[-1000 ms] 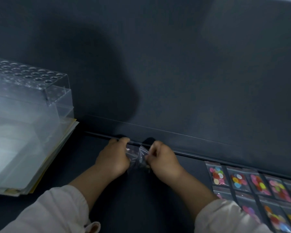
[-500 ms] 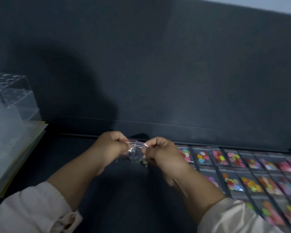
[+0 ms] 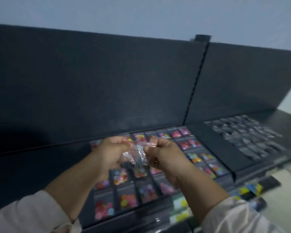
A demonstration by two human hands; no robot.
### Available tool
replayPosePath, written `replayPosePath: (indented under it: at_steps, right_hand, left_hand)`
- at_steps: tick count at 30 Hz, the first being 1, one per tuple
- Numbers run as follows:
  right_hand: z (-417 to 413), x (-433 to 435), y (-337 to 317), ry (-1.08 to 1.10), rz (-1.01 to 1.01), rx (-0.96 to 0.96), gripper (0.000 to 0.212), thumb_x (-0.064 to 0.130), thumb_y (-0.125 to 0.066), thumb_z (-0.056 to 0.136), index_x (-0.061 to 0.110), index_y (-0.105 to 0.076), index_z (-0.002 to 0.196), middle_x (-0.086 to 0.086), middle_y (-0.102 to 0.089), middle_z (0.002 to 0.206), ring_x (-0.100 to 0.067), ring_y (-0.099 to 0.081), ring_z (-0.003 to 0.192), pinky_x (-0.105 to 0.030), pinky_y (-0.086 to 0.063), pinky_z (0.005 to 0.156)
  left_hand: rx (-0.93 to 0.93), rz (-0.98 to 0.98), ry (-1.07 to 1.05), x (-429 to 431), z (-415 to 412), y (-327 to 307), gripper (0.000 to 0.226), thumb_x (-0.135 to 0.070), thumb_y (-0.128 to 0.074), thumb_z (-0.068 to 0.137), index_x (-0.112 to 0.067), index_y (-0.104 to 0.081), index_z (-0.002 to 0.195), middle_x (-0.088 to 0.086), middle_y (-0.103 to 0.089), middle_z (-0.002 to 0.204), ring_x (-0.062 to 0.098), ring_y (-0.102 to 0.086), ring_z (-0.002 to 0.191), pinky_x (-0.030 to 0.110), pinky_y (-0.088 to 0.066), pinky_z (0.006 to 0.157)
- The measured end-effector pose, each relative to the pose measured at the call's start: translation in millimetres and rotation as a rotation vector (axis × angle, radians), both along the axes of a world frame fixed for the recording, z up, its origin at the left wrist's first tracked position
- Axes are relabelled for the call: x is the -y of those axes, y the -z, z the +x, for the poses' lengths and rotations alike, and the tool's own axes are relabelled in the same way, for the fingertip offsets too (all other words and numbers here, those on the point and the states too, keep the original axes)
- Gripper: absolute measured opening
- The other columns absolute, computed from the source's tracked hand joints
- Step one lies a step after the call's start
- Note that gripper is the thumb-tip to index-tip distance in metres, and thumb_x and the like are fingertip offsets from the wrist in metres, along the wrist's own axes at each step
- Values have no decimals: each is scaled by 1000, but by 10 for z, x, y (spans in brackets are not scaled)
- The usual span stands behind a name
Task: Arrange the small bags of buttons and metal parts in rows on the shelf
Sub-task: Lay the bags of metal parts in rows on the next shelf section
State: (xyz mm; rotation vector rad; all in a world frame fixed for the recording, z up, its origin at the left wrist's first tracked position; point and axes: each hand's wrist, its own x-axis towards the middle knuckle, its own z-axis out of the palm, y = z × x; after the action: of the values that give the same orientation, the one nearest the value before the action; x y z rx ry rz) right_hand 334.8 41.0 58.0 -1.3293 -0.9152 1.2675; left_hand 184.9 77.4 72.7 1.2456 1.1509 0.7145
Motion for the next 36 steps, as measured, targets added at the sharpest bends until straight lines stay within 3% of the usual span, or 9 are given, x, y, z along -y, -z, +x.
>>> replayPosePath:
  at_steps: [5, 9, 11, 16, 19, 24, 27, 34, 36]
  right_hand:
    - [950, 767, -72, 135, 17, 27, 25, 0, -56, 89, 12, -48, 68, -7, -51, 57, -15, -47, 49, -25, -44, 53]
    - [1711, 1370, -110, 235, 41, 46, 21, 2, -55, 90, 11, -52, 72, -11, -55, 67, -17, -54, 57, -24, -48, 54]
    - [2056, 1635, -144, 300, 67, 74, 23, 1, -54, 89, 12, -53, 69, -11, -55, 67, -18, -52, 55, -27, -45, 56]
    - [2793, 2131, -245, 451, 89, 135, 24, 0, -56, 88, 13, -53, 68, -9, -53, 65, -16, -50, 53, -33, -45, 64]
    - [3134, 2309, -257, 510, 94, 178, 22, -1, -56, 88, 11, -53, 69, -13, -54, 68, -17, -48, 53, -23, -45, 52]
    - [3600, 2338, -161, 600, 49, 231, 20, -1, -60, 85, 10, -55, 69, -14, -59, 69, -15, -52, 50, -22, -46, 50]
    - [3906, 2221, -120, 640, 12, 323, 18, 2, -63, 83, 11, -56, 69, -11, -62, 67, -21, -54, 59, -28, -44, 56]
    - [4730, 1614, -223, 652, -11, 336, 20, 1, -52, 91, 10, -51, 74, -12, -63, 75, -24, -60, 64, -30, -49, 60]
    - [4972, 1407, -251, 624, -15, 399, 19, 1, -54, 91, 11, -52, 74, -16, -63, 75, -27, -60, 67, -38, -49, 66]
  left_hand:
    - [-15, 36, 107, 561, 1011, -46, 12, -11, -55, 91, -16, -61, 82, 5, -70, 77, 12, -47, 53, 14, -35, 42]
    - [10, 63, 167, 985, 1838, -78, 15, -10, -54, 91, -16, -58, 78, 6, -68, 77, 3, -49, 35, 13, -35, 43]
    - [32, 75, 201, 1163, 2229, -107, 16, -9, -54, 91, -15, -57, 77, 6, -65, 73, 5, -52, 38, 16, -36, 47]
    - [55, 104, 270, 1447, 3005, -185, 17, -6, -56, 91, -12, -57, 74, 8, -58, 67, 13, -53, 50, 9, -35, 33]
    - [32, 146, 332, 1507, 3374, -198, 17, -5, -56, 91, -9, -58, 74, 9, -58, 70, 14, -53, 54, 11, -38, 36]
    - [12, 181, 388, 1396, 3881, -126, 18, -6, -57, 91, -11, -58, 73, 8, -62, 69, 15, -57, 59, 23, -49, 60]
    - [10, 207, 410, 1184, 4170, -98, 18, -6, -57, 91, -11, -59, 74, 8, -64, 69, 15, -59, 59, 28, -51, 65]
    - [7, 261, 433, 517, 4900, -126, 13, -7, -54, 92, -7, -59, 80, 10, -62, 72, 16, -57, 57, 15, -46, 46]
    - [5, 242, 433, 314, 5109, -124, 13, -5, -53, 92, -7, -58, 80, 10, -60, 72, 17, -55, 57, 12, -44, 42]
